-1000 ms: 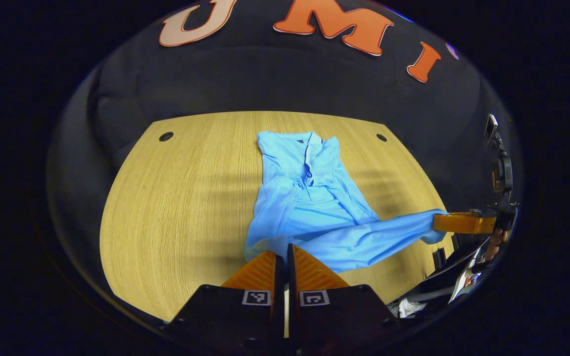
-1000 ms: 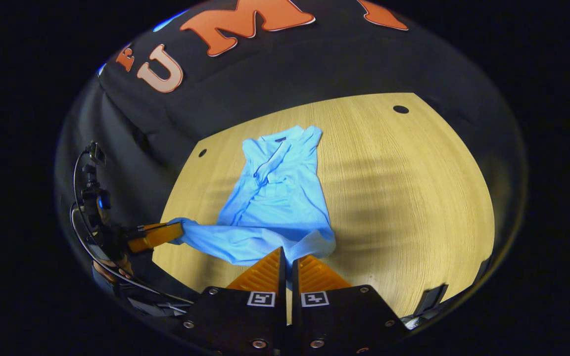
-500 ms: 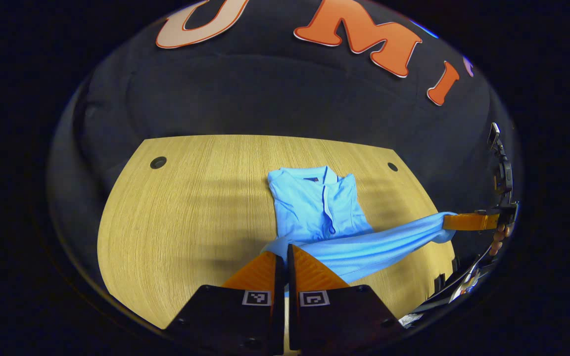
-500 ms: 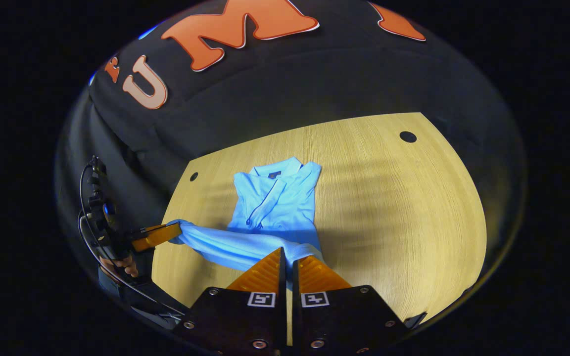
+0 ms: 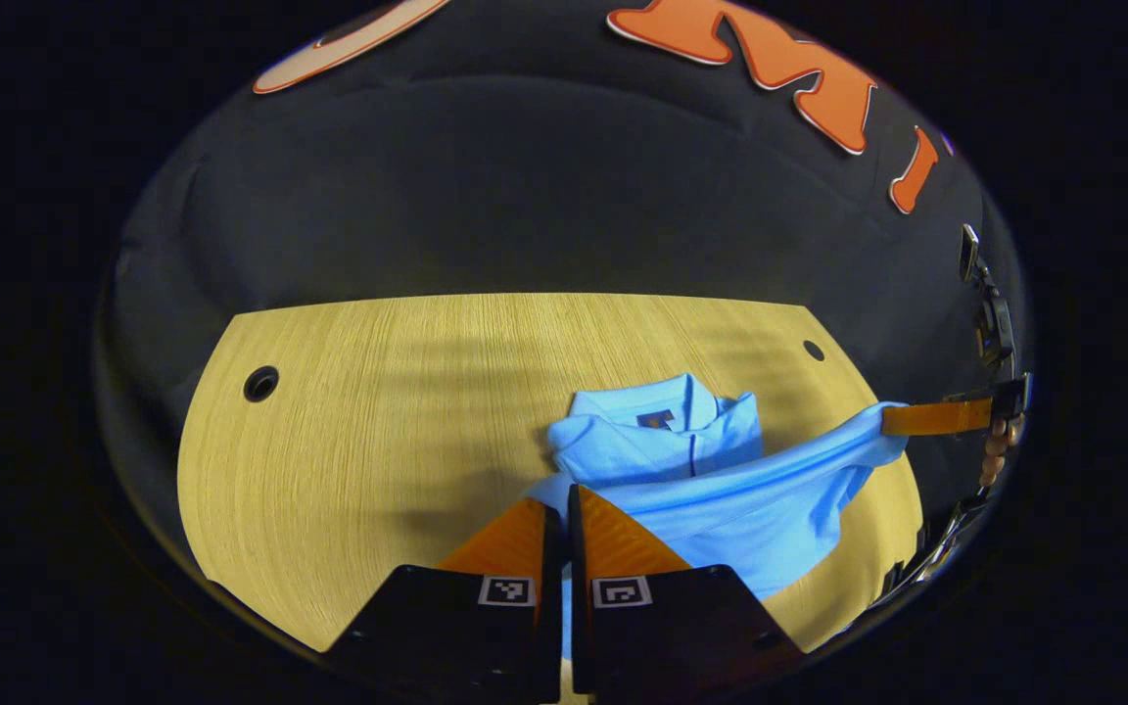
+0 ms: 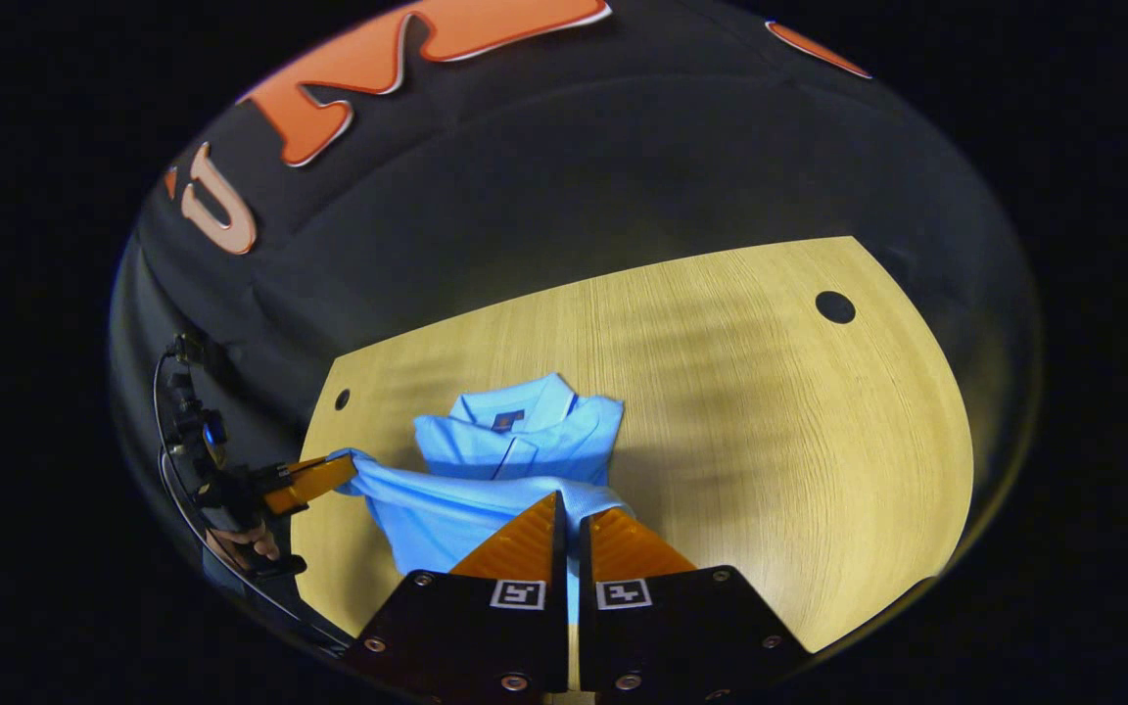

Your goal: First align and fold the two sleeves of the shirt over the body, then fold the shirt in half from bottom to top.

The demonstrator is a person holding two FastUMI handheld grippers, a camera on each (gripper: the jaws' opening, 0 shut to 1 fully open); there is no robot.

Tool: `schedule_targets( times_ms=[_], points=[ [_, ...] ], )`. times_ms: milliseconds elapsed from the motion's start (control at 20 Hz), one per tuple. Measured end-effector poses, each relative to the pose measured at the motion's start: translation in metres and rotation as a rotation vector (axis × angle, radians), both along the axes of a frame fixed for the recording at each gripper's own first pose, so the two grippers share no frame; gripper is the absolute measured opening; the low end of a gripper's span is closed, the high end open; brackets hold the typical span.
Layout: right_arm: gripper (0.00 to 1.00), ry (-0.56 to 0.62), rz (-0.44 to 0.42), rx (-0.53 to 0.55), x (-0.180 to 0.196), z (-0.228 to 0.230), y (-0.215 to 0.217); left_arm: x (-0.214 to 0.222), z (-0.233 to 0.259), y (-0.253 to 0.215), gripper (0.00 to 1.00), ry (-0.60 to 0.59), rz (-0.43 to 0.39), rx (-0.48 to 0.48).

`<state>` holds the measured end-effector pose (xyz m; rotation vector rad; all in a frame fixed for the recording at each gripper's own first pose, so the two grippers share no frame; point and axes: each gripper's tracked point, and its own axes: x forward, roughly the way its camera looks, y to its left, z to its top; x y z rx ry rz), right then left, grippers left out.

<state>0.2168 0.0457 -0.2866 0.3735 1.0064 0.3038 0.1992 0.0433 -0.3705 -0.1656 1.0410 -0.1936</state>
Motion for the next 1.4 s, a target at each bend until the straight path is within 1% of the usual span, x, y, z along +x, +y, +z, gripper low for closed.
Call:
schedule_targets(
  times_ms=[150, 250, 350, 400, 500, 550, 600, 650, 700, 750, 800, 850, 900, 950, 1050, 1200, 1400],
  points=[
    [0.05, -0.005, -0.021, -0.01, 0.033, -0.014, 0.006, 0.023, -0.02, 0.002, 0.08, 0.017, 0.004, 0.0],
    [0.05, 0.001, -0.057, 0.003, 0.052, -0.022, 0.009, 0.035, -0.031, 0.003, 0.08, 0.022, 0.004, 0.006],
    [0.06, 0.012, -0.121, 0.042, 0.072, -0.027, 0.01, 0.041, -0.035, 0.005, 0.16, 0.014, -0.004, 0.016],
    [0.07, 0.024, -0.147, 0.064, 0.077, -0.029, 0.009, 0.044, -0.033, 0.008, 0.24, 0.003, -0.006, 0.027],
    [0.14, 0.034, -0.166, 0.071, 0.077, -0.032, 0.006, 0.043, -0.024, 0.009, 0.52, -0.007, -0.006, 0.016],
    [0.32, 0.014, -0.166, 0.056, 0.079, -0.03, 0.001, 0.041, -0.022, 0.009, 0.6, -0.007, -0.003, 0.015],
    [0.4, -0.007, -0.161, 0.046, 0.078, -0.025, -0.003, 0.04, -0.017, 0.01, 0.77, -0.012, 0.003, 0.018],
    [0.54, -0.022, -0.156, 0.045, 0.076, -0.02, -0.007, 0.04, -0.011, 0.013, 0.82, -0.028, 0.013, 0.024],
    [0.52, -0.032, -0.148, 0.044, 0.075, -0.015, -0.008, 0.04, -0.002, 0.016, 0.87, -0.046, 0.024, 0.028],
    [0.66, -0.053, -0.137, 0.038, 0.071, -0.008, -0.007, 0.039, 0.01, 0.016, 0.87, -0.065, 0.033, 0.027],
    [0.7, -0.085, -0.126, 0.022, 0.067, 0.003, -0.008, 0.035, 0.024, 0.015, 0.93, -0.083, 0.038, 0.024],
    [0.69, -0.119, -0.112, 0.009, 0.059, 0.015, -0.009, 0.032, 0.039, 0.013, 0.95, -0.101, 0.044, 0.029],
    [0.82, -0.156, -0.096, -0.001, 0.053, 0.026, -0.008, 0.027, 0.052, 0.014, 0.98, -0.125, 0.046, 0.035],
    [0.89, -0.193, -0.076, -0.01, 0.045, 0.037, -0.008, 0.022, 0.066, 0.013, 1.0, -0.152, 0.049, 0.048],
    [0.97, -0.254, -0.05, -0.046, 0.031, 0.055, -0.011, 0.009, 0.095, 0.009, 0.99, -0.207, 0.051, 0.066],
    [0.98, -0.347, -0.02, -0.084, 0.006, 0.084, -0.012, -0.014, 0.137, 0.005, 1.0, -0.294, 0.078, 0.097],
    [0.97, -0.485, -0.009, -0.096, -0.027, 0.126, -0.013, -0.048, 0.193, 0.001, 0.99, -0.431, 0.093, 0.141]
  ],
)
